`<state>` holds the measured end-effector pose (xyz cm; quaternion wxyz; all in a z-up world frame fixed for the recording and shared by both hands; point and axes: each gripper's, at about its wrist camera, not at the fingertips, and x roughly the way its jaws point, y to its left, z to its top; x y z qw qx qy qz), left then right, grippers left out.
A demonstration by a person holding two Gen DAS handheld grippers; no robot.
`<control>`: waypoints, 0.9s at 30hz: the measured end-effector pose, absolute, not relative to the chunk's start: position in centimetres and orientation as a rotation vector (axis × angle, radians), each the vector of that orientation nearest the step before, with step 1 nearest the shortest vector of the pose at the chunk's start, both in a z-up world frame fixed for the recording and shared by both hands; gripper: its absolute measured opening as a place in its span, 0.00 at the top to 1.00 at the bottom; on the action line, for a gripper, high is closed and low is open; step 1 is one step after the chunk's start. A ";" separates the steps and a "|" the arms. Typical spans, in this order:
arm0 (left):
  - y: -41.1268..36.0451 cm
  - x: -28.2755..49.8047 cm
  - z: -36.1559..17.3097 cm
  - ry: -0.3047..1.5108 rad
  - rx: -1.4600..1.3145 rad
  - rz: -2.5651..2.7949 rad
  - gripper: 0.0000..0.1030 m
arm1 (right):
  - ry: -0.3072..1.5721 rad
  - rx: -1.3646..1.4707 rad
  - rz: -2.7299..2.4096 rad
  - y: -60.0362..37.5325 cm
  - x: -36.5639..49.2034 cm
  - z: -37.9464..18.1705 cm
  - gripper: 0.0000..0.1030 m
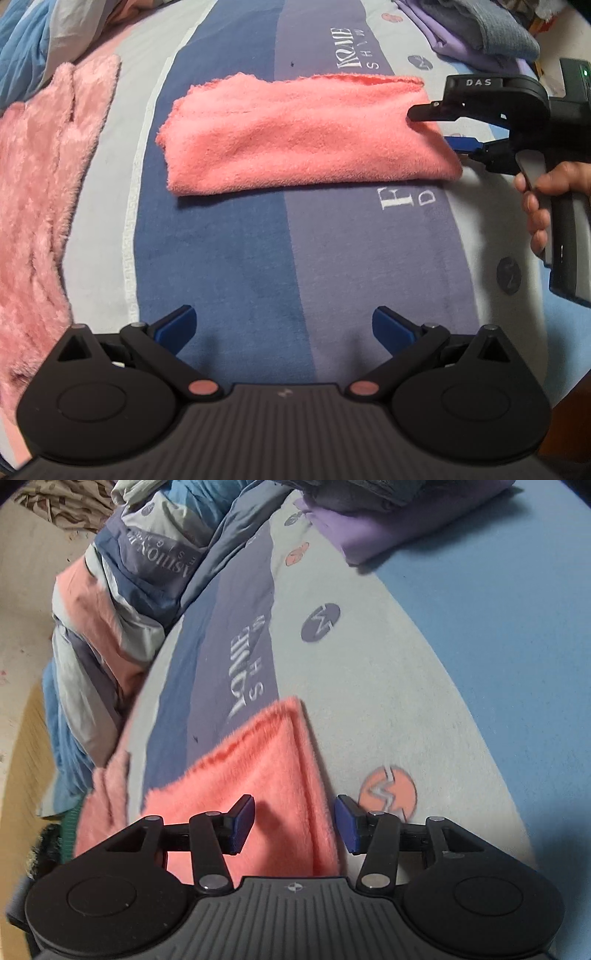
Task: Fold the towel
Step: 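Lift the folded cloth end with the left tool while the right tool pinches the other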
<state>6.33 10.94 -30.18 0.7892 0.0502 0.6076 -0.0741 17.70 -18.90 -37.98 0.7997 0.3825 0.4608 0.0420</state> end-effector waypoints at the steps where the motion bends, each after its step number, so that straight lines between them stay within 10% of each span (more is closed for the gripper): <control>1: 11.1 6.6 -30.1 1.305 0.063 -0.163 0.01 | 0.986 0.800 0.109 -19.2 18.4 -37.8 0.54; 17: 9.8 9.3 -41.5 1.110 -1.506 -0.030 0.30 | 1.253 0.671 0.556 -20.2 30.4 -40.3 0.56; 20: 8.4 9.9 -42.4 1.083 -1.566 -0.022 0.51 | 1.237 0.678 0.550 -20.2 30.2 -40.6 0.58; 23: 7.2 10.5 -43.0 1.091 -1.574 0.026 0.82 | 1.232 0.693 0.508 -20.9 29.9 -41.2 0.89; 27: 6.4 11.0 -42.2 1.122 -1.501 0.069 0.91 | 1.208 0.755 0.483 -21.9 29.0 -41.3 0.91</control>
